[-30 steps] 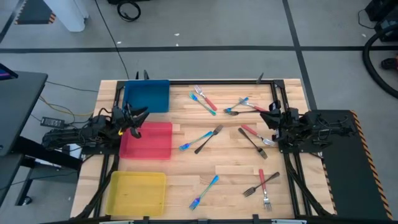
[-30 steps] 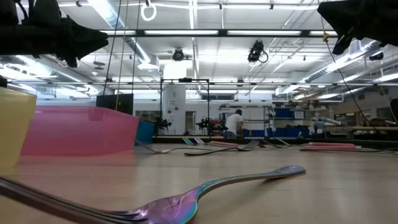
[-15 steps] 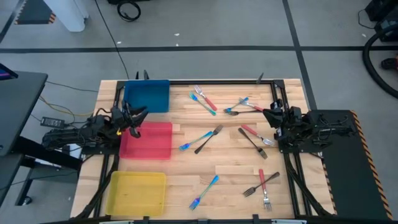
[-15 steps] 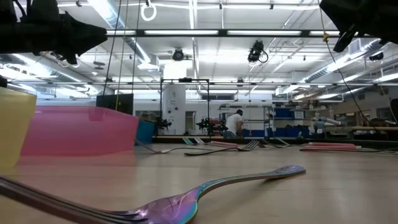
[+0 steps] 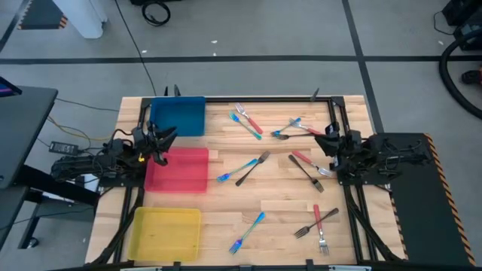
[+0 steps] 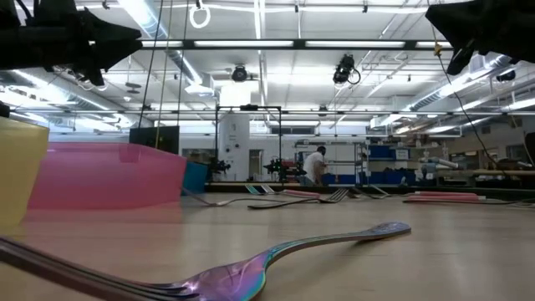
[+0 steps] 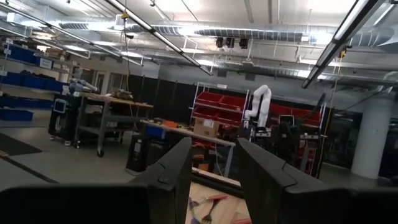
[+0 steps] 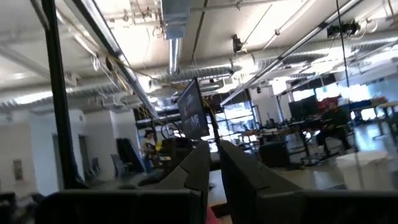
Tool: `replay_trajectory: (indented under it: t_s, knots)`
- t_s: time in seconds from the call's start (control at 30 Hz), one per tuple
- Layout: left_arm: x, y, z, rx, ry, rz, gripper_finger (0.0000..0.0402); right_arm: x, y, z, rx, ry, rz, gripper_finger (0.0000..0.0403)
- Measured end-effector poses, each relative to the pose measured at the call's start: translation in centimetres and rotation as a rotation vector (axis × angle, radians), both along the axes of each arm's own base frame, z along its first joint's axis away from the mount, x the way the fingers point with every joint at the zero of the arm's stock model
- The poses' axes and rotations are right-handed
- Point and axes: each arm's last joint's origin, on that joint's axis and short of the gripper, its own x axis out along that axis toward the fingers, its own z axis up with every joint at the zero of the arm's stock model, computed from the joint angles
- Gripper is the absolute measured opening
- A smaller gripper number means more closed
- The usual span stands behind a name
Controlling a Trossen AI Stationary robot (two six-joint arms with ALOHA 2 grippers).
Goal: Sort silverware by color (type)
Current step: Put the blue fork into the pink bin
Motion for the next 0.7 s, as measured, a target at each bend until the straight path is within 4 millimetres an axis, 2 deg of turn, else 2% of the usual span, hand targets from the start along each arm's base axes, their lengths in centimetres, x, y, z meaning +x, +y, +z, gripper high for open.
replay_trajectory:
  t_s: [0.13,0.27,0.5,0.7]
  knots:
    - [0.0,0.0,0.1,0.037,0.008,0.016,0.0125,0.3,0.0,-0.2,-0.059,0.036,-0.029,0.0048]
    - [0.0,0.0,0.0,-0.008,-0.010,-0.003,0.0125,0.5,0.0,-0.3,-0.071,0.056,-0.034,0.0055]
    - [0.0,0.0,-0.1,-0.012,0.004,-0.004,0.0129,0.9,0.1,-0.2,-0.071,0.061,-0.037,0.0088]
    - [0.2,0.0,-0.5,-0.015,0.051,-0.003,0.0151,1.2,0.1,-0.3,-0.065,0.073,-0.036,0.0112]
